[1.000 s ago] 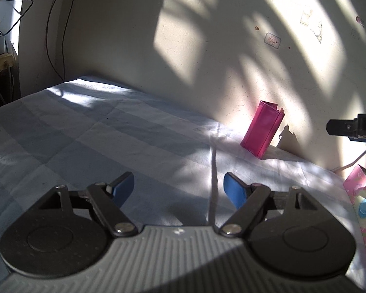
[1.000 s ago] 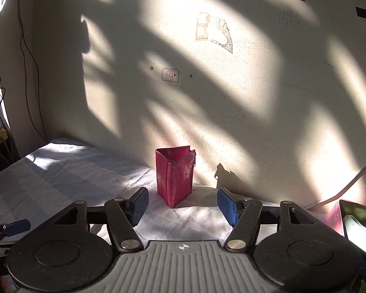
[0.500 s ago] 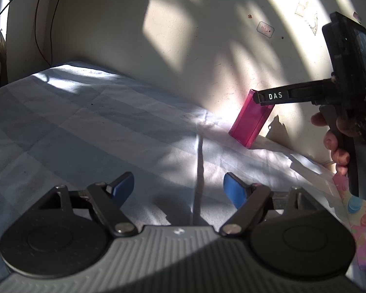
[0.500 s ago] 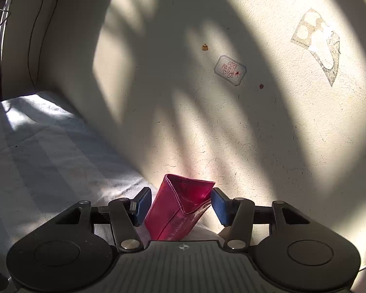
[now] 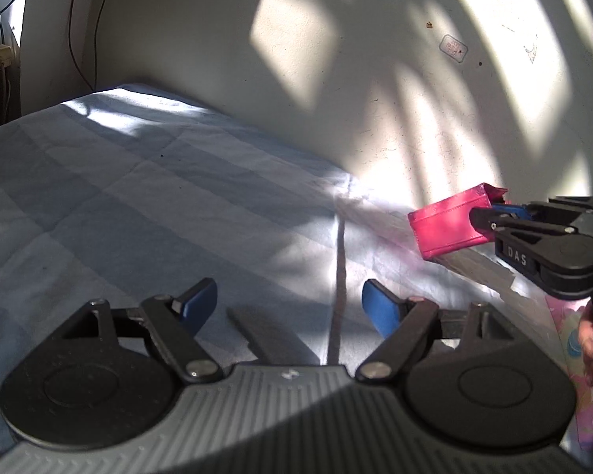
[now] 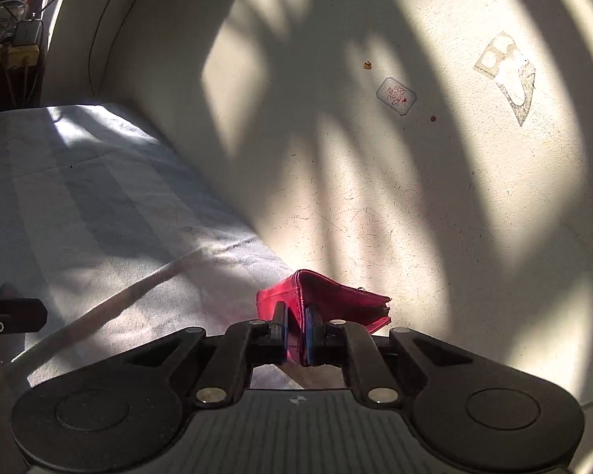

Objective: Organize objects
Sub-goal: 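Carry the pink box into the pink tin and open the right gripper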

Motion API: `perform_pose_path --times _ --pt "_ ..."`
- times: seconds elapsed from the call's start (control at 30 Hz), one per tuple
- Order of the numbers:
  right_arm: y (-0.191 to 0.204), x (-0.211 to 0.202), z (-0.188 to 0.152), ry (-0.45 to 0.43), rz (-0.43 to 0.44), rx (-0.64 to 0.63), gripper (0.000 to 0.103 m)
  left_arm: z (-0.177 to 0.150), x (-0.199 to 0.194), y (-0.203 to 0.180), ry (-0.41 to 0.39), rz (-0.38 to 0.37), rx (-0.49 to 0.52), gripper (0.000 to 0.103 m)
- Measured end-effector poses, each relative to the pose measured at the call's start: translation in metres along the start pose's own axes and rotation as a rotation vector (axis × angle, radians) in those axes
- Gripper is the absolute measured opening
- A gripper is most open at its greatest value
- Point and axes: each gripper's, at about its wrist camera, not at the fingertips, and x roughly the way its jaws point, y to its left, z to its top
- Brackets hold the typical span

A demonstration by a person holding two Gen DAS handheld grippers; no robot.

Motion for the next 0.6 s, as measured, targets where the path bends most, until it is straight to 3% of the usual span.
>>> perform_pose_path --times 0.2,0.37,0.6 --pt "0.009 -0.086 -0.060 -0.068 0.047 0.120 0.002 -0.001 0.002 0.002 0.010 0.002 -0.011 0.082" --pt "0.008 -0.154 -0.125 -0.057 0.055 0.274 0.002 -0.005 0.002 -0.005 0.012 -0.030 0.025 0.082" --pt "-0.008 -0.214 -0.200 0.003 0.001 0.438 0.005 -0.024 -0.002 -0.033 0.054 -0.273 0.147 0.082"
